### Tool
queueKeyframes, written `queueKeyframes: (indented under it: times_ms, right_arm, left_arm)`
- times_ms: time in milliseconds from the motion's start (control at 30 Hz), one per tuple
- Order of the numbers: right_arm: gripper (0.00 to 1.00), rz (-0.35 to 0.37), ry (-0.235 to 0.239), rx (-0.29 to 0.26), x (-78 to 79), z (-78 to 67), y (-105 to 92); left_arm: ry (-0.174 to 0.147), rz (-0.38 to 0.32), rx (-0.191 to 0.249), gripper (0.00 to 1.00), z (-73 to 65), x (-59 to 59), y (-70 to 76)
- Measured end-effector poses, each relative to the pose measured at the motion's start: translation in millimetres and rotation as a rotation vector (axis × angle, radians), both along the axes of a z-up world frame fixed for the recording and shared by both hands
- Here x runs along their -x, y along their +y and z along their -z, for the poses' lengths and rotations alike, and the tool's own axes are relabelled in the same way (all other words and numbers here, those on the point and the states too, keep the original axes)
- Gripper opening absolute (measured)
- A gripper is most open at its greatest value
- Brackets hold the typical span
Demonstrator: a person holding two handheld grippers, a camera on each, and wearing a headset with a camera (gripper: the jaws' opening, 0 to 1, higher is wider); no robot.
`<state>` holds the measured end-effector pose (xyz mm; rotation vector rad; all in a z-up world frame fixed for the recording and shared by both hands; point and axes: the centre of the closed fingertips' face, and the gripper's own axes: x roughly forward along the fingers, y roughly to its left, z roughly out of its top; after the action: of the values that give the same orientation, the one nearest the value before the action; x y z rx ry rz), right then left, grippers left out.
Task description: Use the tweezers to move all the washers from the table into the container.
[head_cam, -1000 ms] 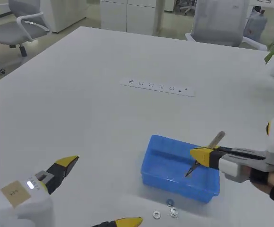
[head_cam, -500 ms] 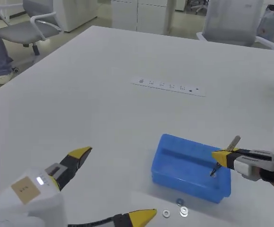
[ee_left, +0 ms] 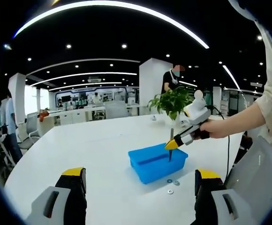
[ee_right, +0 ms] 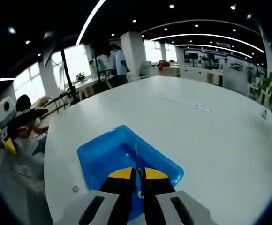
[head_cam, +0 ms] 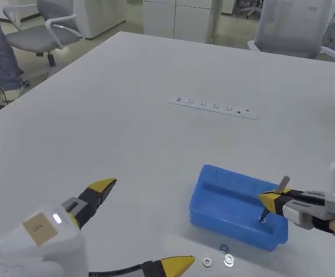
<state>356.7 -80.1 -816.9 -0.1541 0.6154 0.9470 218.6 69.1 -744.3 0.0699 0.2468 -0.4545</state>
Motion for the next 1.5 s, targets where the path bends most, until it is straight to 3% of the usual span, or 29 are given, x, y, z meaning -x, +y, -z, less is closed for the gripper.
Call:
queueKeyframes:
  times_ms: [267,500,633,800,967,1133,1333,1500]
  right_arm:
    - [0.03,0.007,-0.036,-0.046,4.4,-18.7,0.5]
    - [0.03,-0.004,-0.071,-0.129,18.9,-49.9,9.8]
    - [0.03,-0.023,-0.072,-0.176,31.4,-64.5,17.6]
    - [0.03,-0.059,-0.044,-0.224,49.3,-71.2,28.9]
    - [0.03,-0.101,0.01,-0.235,68.2,-59.8,38.5]
    - [0.03,-0.112,0.067,-0.208,80.2,-34.7,42.5]
    - [0.03,-0.109,0.116,-0.168,83.4,-4.7,41.9]
    - [0.03,-0.111,0.128,-0.145,82.7,5.8,41.2]
  left_arm:
    - [0.006,0.004,0.001,0.99,0.7,0.4,-0.8]
    - [0.014,0.01,-0.002,0.99,2.5,0.7,-1.9]
    - [0.016,0.013,-0.003,0.97,2.7,1.0,-2.1]
    - [0.013,0.013,0.001,0.97,2.0,1.0,-2.1]
    - [0.012,0.012,0.004,0.97,1.8,1.0,-1.7]
    - [0.012,0.005,0.008,0.97,1.6,0.7,-0.3]
    - [0.014,0.002,0.006,0.97,2.2,0.5,0.5]
    - [0.016,0.005,0.007,0.97,2.5,0.6,0.0]
